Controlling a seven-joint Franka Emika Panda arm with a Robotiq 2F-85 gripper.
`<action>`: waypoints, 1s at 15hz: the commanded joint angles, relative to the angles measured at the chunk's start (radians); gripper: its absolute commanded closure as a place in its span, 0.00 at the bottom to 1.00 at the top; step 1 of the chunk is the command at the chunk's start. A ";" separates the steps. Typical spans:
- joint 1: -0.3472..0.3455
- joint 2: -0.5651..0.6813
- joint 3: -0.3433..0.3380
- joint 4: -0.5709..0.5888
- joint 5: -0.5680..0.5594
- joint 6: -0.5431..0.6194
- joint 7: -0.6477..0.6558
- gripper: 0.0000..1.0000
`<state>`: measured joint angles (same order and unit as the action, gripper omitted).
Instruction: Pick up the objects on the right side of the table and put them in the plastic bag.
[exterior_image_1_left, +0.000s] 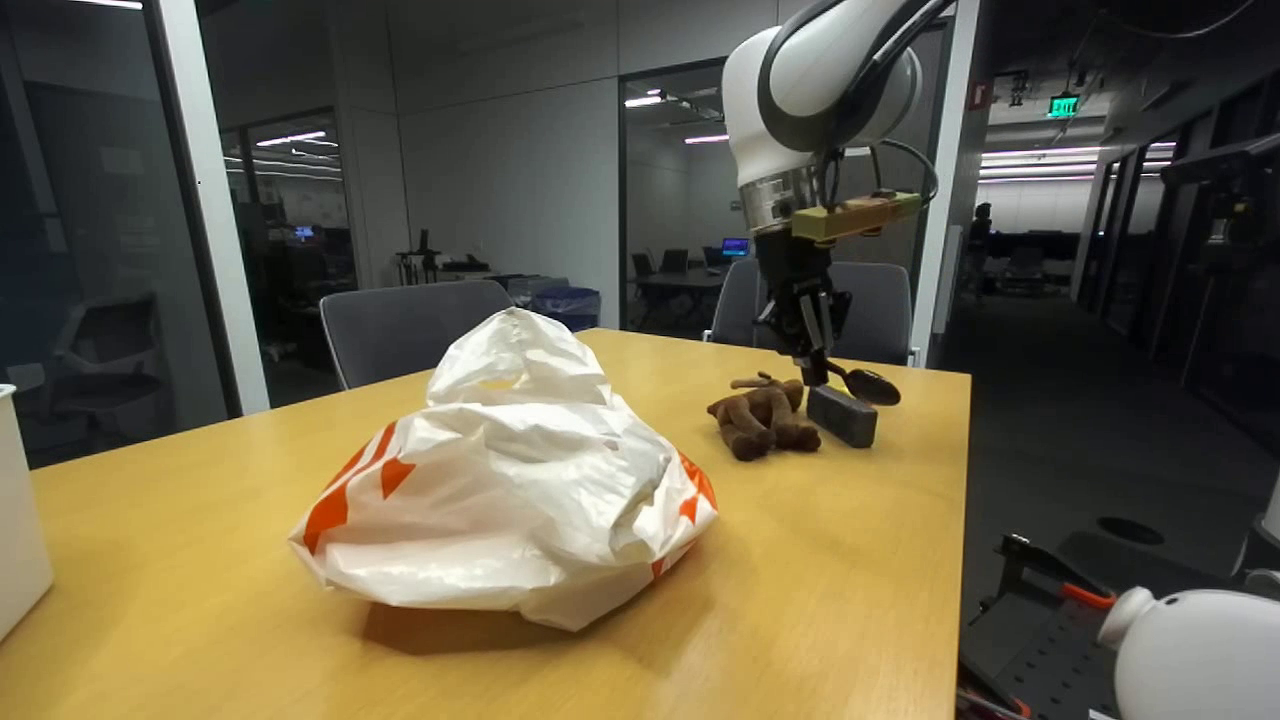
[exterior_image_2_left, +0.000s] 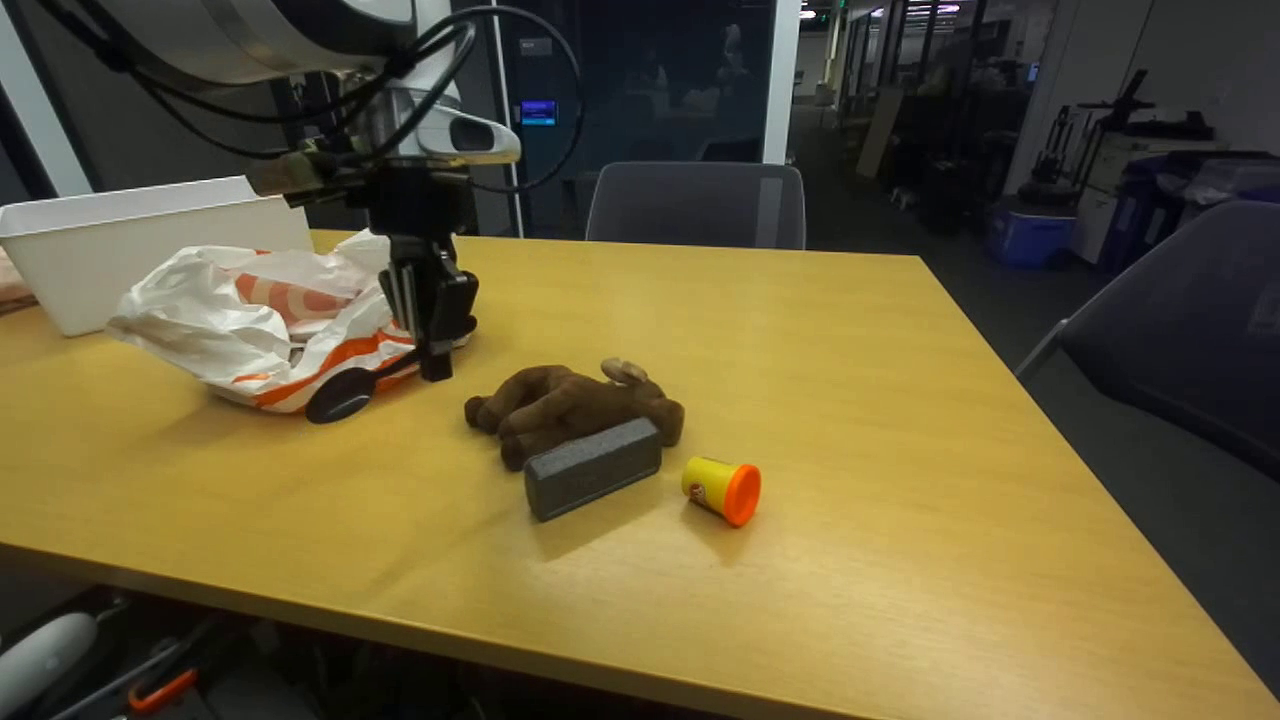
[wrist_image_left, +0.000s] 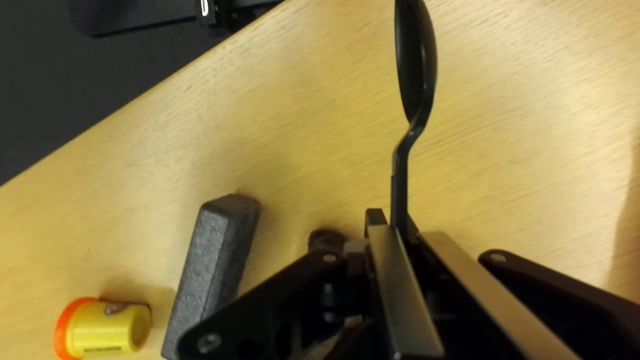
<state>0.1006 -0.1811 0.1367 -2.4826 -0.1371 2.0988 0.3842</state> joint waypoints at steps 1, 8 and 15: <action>0.022 0.023 0.021 0.037 -0.018 0.053 -0.130 0.93; 0.047 0.069 0.017 0.115 -0.021 0.041 -0.478 0.92; 0.165 0.105 0.114 0.105 0.158 0.152 -0.696 0.92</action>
<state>0.1839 -0.0891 0.1907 -2.3813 -0.0654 2.2054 -0.2721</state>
